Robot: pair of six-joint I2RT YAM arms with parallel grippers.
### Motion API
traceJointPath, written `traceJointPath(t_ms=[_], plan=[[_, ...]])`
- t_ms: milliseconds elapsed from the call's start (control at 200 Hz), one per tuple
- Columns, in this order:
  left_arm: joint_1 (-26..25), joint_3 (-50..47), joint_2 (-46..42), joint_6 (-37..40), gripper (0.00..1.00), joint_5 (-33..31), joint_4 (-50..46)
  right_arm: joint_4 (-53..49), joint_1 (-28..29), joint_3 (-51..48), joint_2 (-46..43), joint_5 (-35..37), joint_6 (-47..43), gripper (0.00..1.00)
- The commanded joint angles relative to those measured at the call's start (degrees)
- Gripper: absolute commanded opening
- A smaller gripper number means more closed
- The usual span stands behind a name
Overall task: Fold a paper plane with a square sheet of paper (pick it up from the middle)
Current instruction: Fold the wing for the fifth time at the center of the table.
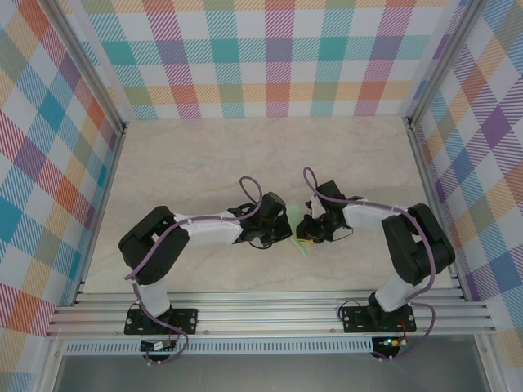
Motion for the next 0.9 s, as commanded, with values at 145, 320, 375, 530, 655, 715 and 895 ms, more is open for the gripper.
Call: traceJointPath(t_ms=[145,320,375,530,655,715,895], plan=[[0.45,2.89,1.01,0.48,0.05,0.89,-5.58,6.05,-0.06,-7.15,-10.03,0.92,-1.30,0.25],[0.47,3.59,1.53,0.43,0.05,1.51,-5.68,11.89,0.90,-11.83,-15.60,-0.99,-1.84,0.32],[0.52,3.93,1.63,0.45,0.05,1.73,-5.82,13.20,1.60,-12.36,-15.99,-1.82,-2.47,0.33],[0.67,4.74,1.91,0.26,0.05,2.19,-6.13,16.21,4.13,-13.77,-15.82,0.23,-3.24,0.36],[0.86,4.74,1.70,-0.38,0.05,2.82,-5.80,18.82,5.58,-15.45,-15.82,2.85,-3.41,0.36],[0.98,4.74,1.70,-0.74,0.05,3.24,-5.79,19.66,6.09,-15.88,-15.67,3.83,-4.09,0.36],[1.16,5.00,1.79,-1.17,0.06,4.01,-5.60,23.56,8.95,-17.82,-15.88,8.26,-7.04,0.37]])
